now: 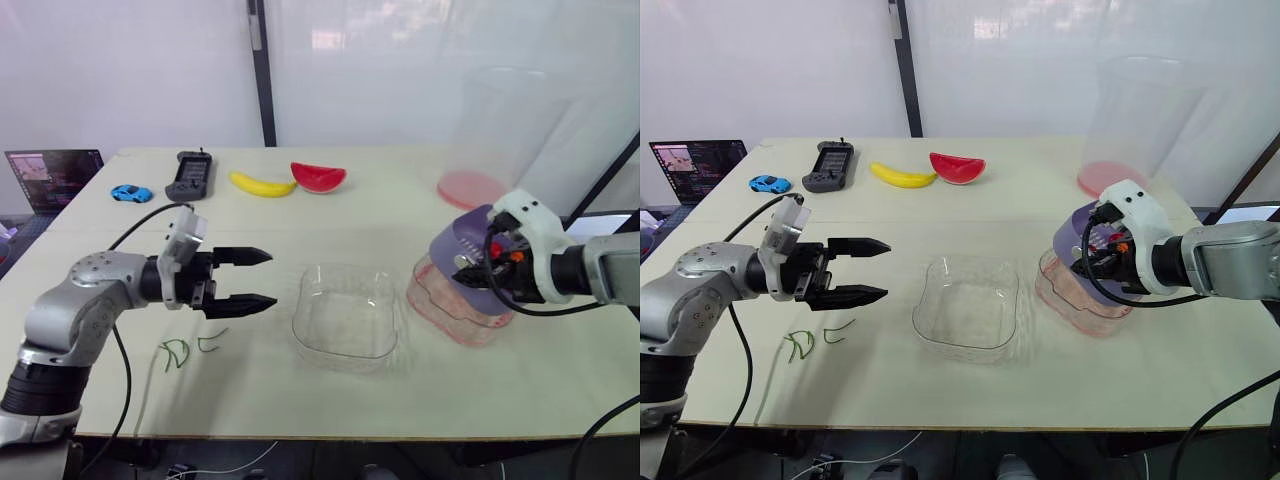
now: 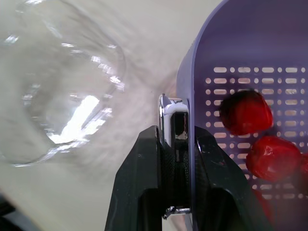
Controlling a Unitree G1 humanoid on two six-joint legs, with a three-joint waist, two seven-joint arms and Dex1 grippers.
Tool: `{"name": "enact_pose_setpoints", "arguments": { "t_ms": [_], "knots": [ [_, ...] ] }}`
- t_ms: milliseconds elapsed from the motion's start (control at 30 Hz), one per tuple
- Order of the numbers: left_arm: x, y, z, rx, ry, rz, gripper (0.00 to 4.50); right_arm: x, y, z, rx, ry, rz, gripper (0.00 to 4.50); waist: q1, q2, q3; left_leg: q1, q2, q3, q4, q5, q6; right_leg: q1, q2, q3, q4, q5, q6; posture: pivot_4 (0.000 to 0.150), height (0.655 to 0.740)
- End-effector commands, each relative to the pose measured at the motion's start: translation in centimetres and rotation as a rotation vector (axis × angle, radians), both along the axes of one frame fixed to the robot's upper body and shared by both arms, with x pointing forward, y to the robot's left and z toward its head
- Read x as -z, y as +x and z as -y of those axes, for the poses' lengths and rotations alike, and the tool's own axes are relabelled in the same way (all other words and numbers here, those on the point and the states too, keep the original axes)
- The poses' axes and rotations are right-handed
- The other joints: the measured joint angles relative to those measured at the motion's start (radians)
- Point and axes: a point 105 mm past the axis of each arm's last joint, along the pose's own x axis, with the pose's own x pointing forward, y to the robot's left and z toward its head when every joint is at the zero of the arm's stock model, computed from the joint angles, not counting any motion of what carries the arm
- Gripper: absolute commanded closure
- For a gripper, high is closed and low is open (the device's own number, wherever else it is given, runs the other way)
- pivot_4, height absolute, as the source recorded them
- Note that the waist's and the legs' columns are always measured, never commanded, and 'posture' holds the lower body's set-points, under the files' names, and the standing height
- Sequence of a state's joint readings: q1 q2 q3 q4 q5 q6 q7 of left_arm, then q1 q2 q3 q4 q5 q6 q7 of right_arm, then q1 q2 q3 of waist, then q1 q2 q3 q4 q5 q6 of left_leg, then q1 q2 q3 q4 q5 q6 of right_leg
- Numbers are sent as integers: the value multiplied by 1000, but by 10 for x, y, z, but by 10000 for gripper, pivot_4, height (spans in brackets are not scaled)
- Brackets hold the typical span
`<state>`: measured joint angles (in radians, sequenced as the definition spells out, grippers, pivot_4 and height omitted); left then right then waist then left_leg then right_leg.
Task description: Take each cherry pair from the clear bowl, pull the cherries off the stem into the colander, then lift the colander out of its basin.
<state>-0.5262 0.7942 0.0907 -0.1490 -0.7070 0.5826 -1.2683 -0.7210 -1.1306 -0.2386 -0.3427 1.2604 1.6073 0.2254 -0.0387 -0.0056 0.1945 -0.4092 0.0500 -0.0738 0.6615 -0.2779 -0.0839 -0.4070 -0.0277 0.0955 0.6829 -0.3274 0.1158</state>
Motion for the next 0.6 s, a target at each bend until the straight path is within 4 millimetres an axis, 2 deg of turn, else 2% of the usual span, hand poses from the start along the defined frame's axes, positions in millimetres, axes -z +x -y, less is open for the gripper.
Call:
{"name": "enact_pose_setpoints", "arguments": {
  "t_ms": [33, 133, 600],
  "knots": [
    [-8, -3, 1, 10, 8, 41, 0, -14, -4, -4, -32, -13, 55, 42569, -1, 0, 0, 0, 0, 0, 0, 0, 0, 0, 0, 0, 0, 0, 0, 1500, 7380],
    [-8, -3, 1, 10, 9, 42, 0, -19, -5, -6, -42, -27, 76, 42569, -2, 0, 0, 0, 0, 0, 0, 0, 0, 0, 0, 0, 0, 0, 0, 1500, 7380],
    [-9, -4, -3, -13, -2, 43, 0, -15, -8, -6, -67, -74, 55, 42569, -1, 0, 0, 0, 0, 0, 0, 0, 0, 0, 0, 0, 0, 0, 0, 1500, 7380]
  ]
}}
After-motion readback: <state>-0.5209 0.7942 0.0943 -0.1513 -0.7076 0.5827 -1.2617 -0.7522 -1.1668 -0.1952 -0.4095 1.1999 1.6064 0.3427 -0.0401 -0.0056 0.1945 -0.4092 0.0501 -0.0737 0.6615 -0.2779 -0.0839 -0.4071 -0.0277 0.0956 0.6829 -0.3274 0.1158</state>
